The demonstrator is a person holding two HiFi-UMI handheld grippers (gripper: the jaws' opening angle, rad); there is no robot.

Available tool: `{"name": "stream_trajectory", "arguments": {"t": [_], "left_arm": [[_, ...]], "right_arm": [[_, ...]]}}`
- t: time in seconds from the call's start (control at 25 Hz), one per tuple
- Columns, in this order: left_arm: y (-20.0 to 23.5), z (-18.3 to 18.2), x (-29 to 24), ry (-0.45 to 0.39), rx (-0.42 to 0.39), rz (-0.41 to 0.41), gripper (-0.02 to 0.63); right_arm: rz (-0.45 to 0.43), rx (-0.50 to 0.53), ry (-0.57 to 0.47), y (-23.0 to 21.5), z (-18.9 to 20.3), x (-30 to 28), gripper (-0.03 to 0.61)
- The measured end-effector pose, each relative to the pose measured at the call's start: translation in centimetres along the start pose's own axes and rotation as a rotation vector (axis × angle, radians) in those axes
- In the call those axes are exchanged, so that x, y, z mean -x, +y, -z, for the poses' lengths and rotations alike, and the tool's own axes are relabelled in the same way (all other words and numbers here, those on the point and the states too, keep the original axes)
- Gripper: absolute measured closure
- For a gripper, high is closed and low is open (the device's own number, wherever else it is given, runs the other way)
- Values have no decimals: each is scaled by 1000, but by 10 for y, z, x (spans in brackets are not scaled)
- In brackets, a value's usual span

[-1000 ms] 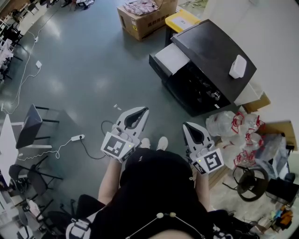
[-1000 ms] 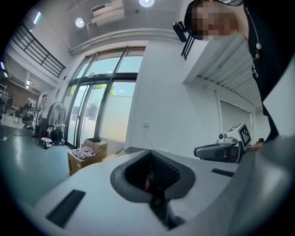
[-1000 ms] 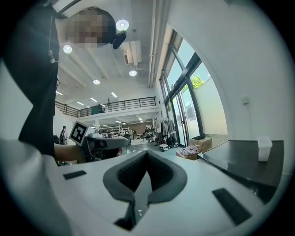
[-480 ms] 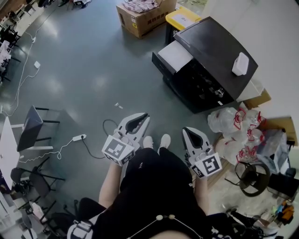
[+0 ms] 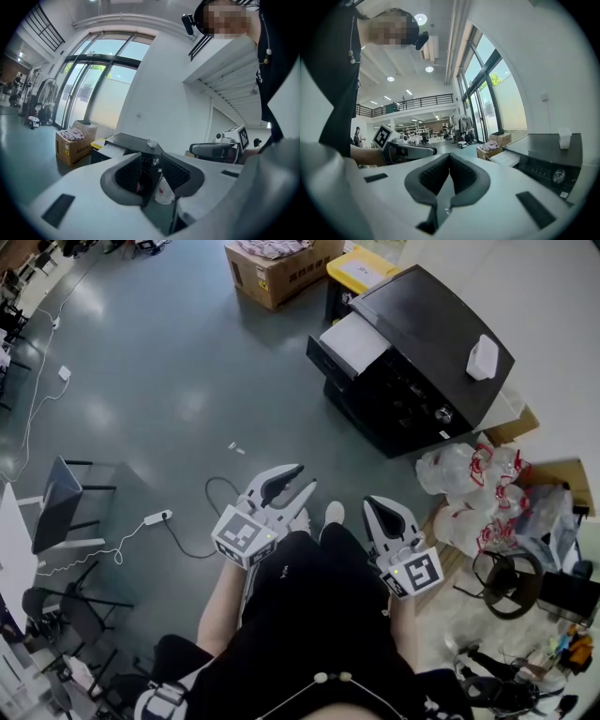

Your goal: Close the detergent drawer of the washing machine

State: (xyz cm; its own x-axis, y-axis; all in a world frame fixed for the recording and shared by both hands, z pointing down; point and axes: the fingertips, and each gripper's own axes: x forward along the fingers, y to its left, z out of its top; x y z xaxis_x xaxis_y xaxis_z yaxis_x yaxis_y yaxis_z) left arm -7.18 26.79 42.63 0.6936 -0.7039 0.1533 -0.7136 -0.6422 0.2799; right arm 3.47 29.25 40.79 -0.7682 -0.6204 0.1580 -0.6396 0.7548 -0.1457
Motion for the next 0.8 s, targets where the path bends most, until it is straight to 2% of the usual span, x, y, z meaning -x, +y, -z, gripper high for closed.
{"name": "stream_trajectory", "arguments": {"t": [0.2, 0.52, 0.8], "left_arm": [[5, 9, 6, 23, 20, 29, 455], [9, 17, 7, 36, 25, 50, 453], [16, 19, -1, 32, 34, 27, 453]], "right_arm": [[8, 24, -2, 3, -2, -6, 574], [8, 57, -14, 3, -8, -17, 574], [45, 35, -38, -22, -12, -21, 574]]}}
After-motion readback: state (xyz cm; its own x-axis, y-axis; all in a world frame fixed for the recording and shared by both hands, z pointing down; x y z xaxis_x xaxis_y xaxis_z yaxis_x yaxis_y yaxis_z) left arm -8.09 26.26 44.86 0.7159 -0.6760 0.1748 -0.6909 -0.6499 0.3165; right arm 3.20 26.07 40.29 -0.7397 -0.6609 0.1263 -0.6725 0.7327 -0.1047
